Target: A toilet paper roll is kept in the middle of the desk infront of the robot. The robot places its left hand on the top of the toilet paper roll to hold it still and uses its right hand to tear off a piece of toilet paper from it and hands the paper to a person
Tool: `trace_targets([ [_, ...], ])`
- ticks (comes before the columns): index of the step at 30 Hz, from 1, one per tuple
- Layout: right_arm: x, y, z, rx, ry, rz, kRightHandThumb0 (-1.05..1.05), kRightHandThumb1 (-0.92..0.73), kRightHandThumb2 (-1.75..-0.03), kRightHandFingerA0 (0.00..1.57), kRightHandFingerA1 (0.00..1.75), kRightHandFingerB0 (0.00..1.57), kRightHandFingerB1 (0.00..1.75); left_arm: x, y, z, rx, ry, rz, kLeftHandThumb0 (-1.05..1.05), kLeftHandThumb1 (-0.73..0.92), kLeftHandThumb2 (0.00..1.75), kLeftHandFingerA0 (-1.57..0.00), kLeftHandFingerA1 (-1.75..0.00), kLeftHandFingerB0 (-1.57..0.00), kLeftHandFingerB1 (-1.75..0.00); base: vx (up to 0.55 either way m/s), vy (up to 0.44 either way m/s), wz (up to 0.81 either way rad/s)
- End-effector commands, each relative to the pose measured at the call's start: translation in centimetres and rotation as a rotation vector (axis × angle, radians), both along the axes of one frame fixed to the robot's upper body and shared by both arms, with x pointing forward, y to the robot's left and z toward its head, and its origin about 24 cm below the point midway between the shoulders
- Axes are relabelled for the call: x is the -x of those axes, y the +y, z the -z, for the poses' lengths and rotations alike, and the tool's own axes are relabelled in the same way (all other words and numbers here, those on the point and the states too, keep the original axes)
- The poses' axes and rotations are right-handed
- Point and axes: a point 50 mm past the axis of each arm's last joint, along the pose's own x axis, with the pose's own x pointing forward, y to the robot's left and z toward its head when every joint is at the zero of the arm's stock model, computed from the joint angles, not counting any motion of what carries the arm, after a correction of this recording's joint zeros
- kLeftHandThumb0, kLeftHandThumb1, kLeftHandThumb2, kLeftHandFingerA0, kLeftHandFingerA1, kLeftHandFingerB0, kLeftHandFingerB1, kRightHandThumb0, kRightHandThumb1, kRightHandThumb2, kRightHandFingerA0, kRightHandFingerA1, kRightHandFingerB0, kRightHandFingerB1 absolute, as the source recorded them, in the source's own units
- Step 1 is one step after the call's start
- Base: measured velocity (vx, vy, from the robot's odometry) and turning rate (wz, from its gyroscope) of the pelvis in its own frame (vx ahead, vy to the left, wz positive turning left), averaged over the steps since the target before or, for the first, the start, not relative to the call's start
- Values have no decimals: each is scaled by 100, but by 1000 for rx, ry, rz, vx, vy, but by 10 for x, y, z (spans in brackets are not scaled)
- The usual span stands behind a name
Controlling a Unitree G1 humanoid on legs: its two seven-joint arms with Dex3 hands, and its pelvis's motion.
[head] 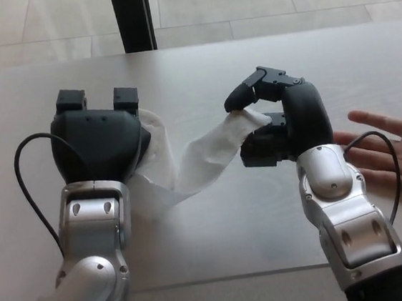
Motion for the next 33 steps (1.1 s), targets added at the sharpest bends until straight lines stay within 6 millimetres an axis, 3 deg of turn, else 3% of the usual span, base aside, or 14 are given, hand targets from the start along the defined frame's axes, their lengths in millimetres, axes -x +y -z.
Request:
trace_targets([
  [1, 21, 55, -16, -682, 133, 42, -21, -41, -148, 113, 175, 91, 142, 27, 19, 74, -42, 364, -42, -41, 85, 69, -25, -58, -21, -35, 0, 0, 0],
  [4, 21, 57, -17, -647, 96, -3, -22, -35, -157, 115, 175, 89, 170, 29, 19, 77, -61, 370, -42, -41, 86, 70, -25, -55, -22, -36, 0, 0, 0],
  [5, 21, 59, -18, -643, 84, -16, -33, -43, -138, 139, 159, 114, 145, 30, 18, 77, -56, 369, -45, -40, 85, 71, -25, -56, -22, -36, 0, 0, 0],
  [6, 21, 61, -19, -645, 74, -24, -24, -36, -159, 116, 175, 93, 175, 29, 18, 77, -57, 367, -43, -40, 84, 71, -27, -55, -23, -36, 0, 0, 0],
  [9, 20, 67, -23, -683, 69, -4, -27, -31, -166, 117, 175, 94, 175, 30, 17, 78, -35, 340, -23, -41, 85, 67, -26, -60, -23, -39, 0, 0, 0],
  [10, 20, 72, -26, -712, 73, 14, -17, -64, -136, 130, 136, 131, 136, 30, 16, 77, -19, 346, -27, -41, 87, 65, -29, -62, -25, -38, 0, 0, 0],
  [11, 20, 73, -26, -717, 76, 18, -17, -64, -136, 130, 136, 131, 136, 30, 16, 78, -20, 347, -28, -41, 87, 65, -29, -62, -25, -38, 0, 0, 0],
  [12, 19, 73, -26, -742, 79, 30, -41, -37, -146, 142, 169, 104, 147, 29, 16, 79, -24, 348, -26, -41, 86, 64, -32, -70, -27, -37, 0, 0, 0],
  [14, 19, 76, -28, -796, 93, 44, -40, -44, -138, 140, 160, 116, 146, 29, 15, 80, -26, 348, -26, -42, 84, 64, -32, -77, -25, -36, 0, 0, 0],
  [16, 18, 80, -33, -865, 111, 63, -35, -44, -139, 118, 175, 86, 175, 29, 15, 80, -16, 335, -27, -44, 83, 63, -32, -91, -25, -37, 0, 0, 0],
  [24, 19, 102, -56, -1235, 247, 142, -32, -51, -149, 116, 175, 84, 174, 34, 17, 83, 17, 333, -4, -49, 81, 64, -32, -70, -31, -41, 0, 0, 0],
  [25, 19, 103, -57, -1256, 258, 152, -42, -59, -135, 136, 156, 108, 142, 34, 17, 84, 9, 334, -4, -51, 81, 64, -31, -81, -34, -43, 0, 0, 0],
  [26, 19, 104, -59, -1277, 270, 166, -30, -59, -136, 116, 175, 81, 175, 35, 16, 84, -1, 337, 1, -51, 81, 64, -31, -97, -36, -48, 0, 0, 0],
  [33, 16, 108, -73, -1396, 279, 190, -29, -63, -133, 115, 175, 84, 175, 40, 15, 90, 25, 393, -18, -50, 79, 63, -26, -74, -30, -41, 0, 0, 0],
])
